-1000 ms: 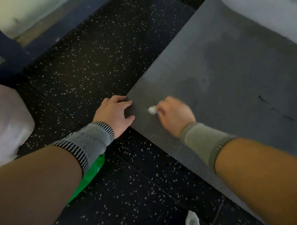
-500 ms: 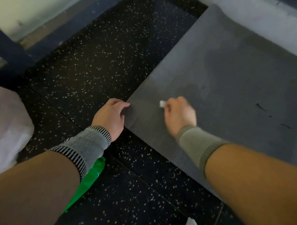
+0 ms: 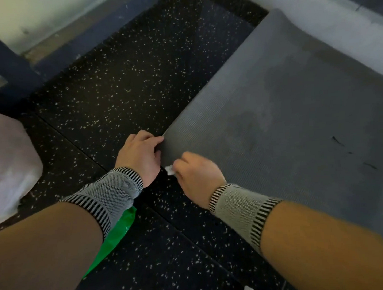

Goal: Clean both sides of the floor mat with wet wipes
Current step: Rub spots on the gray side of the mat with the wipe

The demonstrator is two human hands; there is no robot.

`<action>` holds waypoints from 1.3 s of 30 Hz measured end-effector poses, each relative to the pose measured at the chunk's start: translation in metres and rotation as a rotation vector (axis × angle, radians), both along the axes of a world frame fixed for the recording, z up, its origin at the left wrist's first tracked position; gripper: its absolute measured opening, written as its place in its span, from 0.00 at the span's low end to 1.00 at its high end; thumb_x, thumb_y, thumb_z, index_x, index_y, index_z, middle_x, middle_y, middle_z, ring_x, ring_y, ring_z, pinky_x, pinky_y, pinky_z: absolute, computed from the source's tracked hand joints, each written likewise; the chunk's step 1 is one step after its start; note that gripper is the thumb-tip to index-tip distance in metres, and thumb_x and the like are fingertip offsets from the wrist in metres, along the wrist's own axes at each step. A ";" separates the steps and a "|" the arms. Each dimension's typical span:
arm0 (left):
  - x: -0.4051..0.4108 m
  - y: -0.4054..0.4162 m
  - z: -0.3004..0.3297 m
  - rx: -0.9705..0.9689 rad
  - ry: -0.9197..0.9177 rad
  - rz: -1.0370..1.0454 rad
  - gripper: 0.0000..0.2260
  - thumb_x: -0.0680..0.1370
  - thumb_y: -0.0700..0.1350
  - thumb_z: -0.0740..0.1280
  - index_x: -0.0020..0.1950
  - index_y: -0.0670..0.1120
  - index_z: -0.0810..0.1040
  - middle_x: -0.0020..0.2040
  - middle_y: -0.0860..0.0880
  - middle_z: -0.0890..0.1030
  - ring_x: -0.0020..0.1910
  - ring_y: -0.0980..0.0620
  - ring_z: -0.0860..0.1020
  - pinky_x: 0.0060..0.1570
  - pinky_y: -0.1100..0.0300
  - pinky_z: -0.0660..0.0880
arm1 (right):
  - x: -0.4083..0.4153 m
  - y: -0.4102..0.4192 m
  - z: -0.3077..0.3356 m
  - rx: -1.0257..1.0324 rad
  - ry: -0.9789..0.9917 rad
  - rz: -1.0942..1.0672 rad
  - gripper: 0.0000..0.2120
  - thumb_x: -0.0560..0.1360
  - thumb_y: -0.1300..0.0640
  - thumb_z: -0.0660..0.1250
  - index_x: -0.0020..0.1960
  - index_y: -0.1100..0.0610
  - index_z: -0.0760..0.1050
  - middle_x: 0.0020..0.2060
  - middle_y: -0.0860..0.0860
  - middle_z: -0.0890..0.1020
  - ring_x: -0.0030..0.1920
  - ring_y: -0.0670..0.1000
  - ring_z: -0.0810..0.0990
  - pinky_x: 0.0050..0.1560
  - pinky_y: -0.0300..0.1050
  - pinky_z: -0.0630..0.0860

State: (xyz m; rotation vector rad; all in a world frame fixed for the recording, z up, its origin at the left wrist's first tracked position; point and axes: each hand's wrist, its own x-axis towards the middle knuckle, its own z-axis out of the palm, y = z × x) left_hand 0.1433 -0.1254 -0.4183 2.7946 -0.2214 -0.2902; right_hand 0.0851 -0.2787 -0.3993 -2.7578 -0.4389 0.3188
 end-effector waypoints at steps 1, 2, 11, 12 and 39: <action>0.000 0.000 0.000 -0.004 0.005 -0.004 0.18 0.79 0.47 0.63 0.70 0.52 0.72 0.62 0.53 0.73 0.59 0.51 0.69 0.55 0.57 0.69 | 0.006 -0.008 0.000 -0.016 0.004 0.077 0.08 0.79 0.54 0.59 0.54 0.54 0.74 0.47 0.51 0.74 0.46 0.52 0.75 0.46 0.48 0.75; 0.001 0.002 0.000 -0.008 0.012 -0.009 0.18 0.80 0.46 0.62 0.71 0.53 0.72 0.62 0.54 0.72 0.59 0.52 0.69 0.55 0.57 0.69 | 0.019 -0.019 0.002 -0.056 -0.001 0.082 0.09 0.79 0.53 0.58 0.55 0.53 0.74 0.48 0.51 0.74 0.48 0.52 0.75 0.47 0.49 0.75; 0.010 -0.001 0.010 -0.065 0.110 0.054 0.20 0.79 0.38 0.59 0.68 0.53 0.75 0.63 0.55 0.75 0.59 0.52 0.72 0.61 0.52 0.72 | 0.013 0.009 0.000 -0.013 -0.009 -0.030 0.06 0.78 0.54 0.60 0.52 0.54 0.74 0.47 0.50 0.75 0.47 0.51 0.74 0.46 0.46 0.75; 0.009 -0.001 0.011 -0.077 0.117 0.058 0.20 0.79 0.37 0.59 0.68 0.53 0.75 0.63 0.55 0.75 0.59 0.51 0.73 0.62 0.51 0.73 | 0.021 0.000 0.001 -0.031 -0.016 0.034 0.07 0.79 0.54 0.60 0.53 0.54 0.75 0.47 0.50 0.75 0.48 0.51 0.74 0.47 0.47 0.75; 0.014 -0.003 0.010 -0.191 0.083 0.231 0.27 0.76 0.34 0.62 0.73 0.52 0.65 0.58 0.58 0.78 0.55 0.54 0.76 0.54 0.53 0.75 | 0.094 -0.011 -0.003 -0.097 -0.032 -0.268 0.11 0.80 0.54 0.57 0.56 0.55 0.75 0.50 0.52 0.76 0.50 0.53 0.76 0.50 0.50 0.76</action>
